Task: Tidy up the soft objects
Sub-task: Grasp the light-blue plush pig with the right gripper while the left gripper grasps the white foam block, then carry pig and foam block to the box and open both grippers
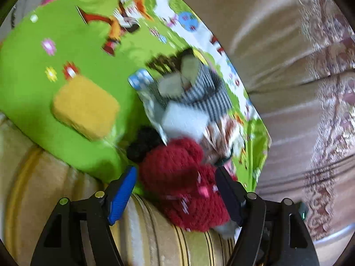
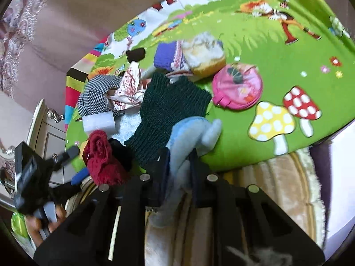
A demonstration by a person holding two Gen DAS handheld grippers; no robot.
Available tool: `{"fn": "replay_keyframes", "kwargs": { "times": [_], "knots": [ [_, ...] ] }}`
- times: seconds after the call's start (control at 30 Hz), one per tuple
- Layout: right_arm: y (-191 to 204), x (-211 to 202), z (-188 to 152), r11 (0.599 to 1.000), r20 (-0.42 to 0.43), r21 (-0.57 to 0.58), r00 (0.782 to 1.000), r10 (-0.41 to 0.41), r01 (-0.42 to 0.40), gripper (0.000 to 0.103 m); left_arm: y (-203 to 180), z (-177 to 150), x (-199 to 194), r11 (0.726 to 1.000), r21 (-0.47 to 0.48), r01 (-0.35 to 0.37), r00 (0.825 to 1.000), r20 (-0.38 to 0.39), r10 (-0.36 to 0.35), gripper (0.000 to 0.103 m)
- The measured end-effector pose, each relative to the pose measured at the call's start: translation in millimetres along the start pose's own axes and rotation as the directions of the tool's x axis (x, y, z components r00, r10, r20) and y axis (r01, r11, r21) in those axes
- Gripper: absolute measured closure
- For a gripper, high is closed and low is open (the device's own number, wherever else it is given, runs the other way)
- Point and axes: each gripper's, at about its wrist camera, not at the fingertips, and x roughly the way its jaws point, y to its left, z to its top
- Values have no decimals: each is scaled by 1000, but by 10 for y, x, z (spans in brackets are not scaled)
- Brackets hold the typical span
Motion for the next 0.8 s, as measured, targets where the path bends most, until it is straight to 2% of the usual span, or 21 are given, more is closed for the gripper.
{"fn": "replay_keyframes", "kwargs": {
  "times": [0.2, 0.27, 0.37, 0.47, 0.53, 0.57, 0.7, 0.8],
  "knots": [
    [-225, -328, -49, 1000, 59, -12, 998, -14, 15, 83, -202, 269, -22, 988, 111, -108, 993, 53, 103, 29],
    [-270, -413, -49, 999, 81, -19, 996, -26, 27, 83, -320, 279, 57, 976, 173, -134, 991, 38, 129, 29],
    [-347, -527, -46, 998, 105, -30, 993, -46, 49, 83, -518, 289, 235, 940, 278, -196, 980, 38, 193, 29],
    [-441, -628, -46, 997, 126, -32, 990, -62, 66, 83, -597, 336, 383, 925, 313, -217, 975, 30, 219, 30],
    [-517, -691, -57, 997, 134, -25, 989, -68, 71, 83, -632, 329, 416, 915, 332, -230, 972, 36, 231, 42],
    [-549, -710, -63, 997, 136, -21, 988, -70, 74, 83, -657, 331, 443, 904, 347, -251, 967, 45, 251, 57],
    [-691, -781, -79, 997, 143, 7, 986, -80, 80, 83, -807, 292, 406, 879, 387, -279, 960, 86, 266, 57],
    [-774, -849, -87, 996, 154, 21, 984, -83, 81, 83, -987, 236, 310, 865, 410, -290, 956, 155, 247, 57]
  ]
}}
